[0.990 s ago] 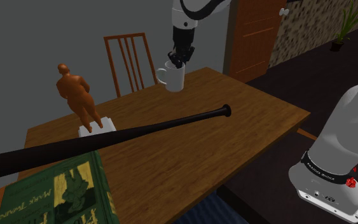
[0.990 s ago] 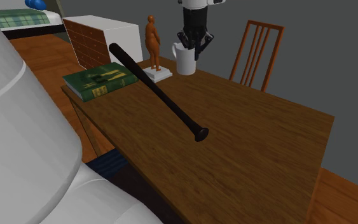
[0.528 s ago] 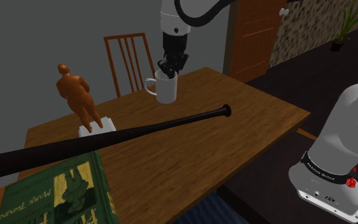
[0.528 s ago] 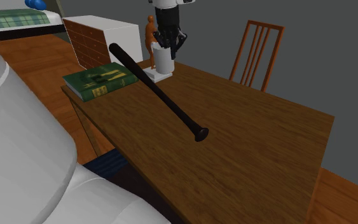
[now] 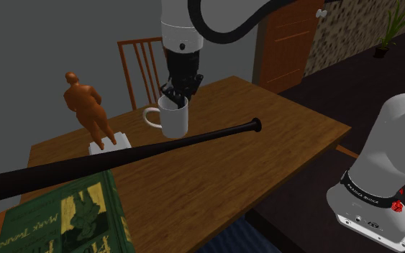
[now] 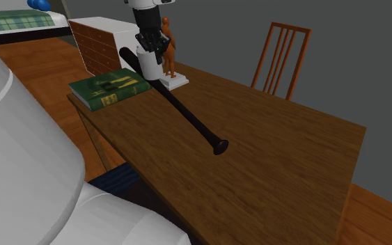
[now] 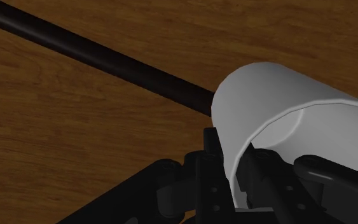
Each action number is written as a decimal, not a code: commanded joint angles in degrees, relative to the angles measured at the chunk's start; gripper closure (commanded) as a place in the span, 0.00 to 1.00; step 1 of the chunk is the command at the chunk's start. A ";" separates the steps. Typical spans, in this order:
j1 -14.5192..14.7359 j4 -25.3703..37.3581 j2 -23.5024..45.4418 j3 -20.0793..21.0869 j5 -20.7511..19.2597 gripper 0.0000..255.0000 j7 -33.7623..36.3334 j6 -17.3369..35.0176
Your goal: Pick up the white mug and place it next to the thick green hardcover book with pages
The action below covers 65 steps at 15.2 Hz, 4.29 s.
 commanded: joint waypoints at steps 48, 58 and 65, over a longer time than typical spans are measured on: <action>7.17 -6.65 16.31 8.65 -13.81 1.00 25.06 19.18; 6.67 -5.03 10.91 9.62 -9.04 0.00 21.85 13.24; 6.72 -5.03 10.91 9.57 -9.04 0.00 21.84 13.24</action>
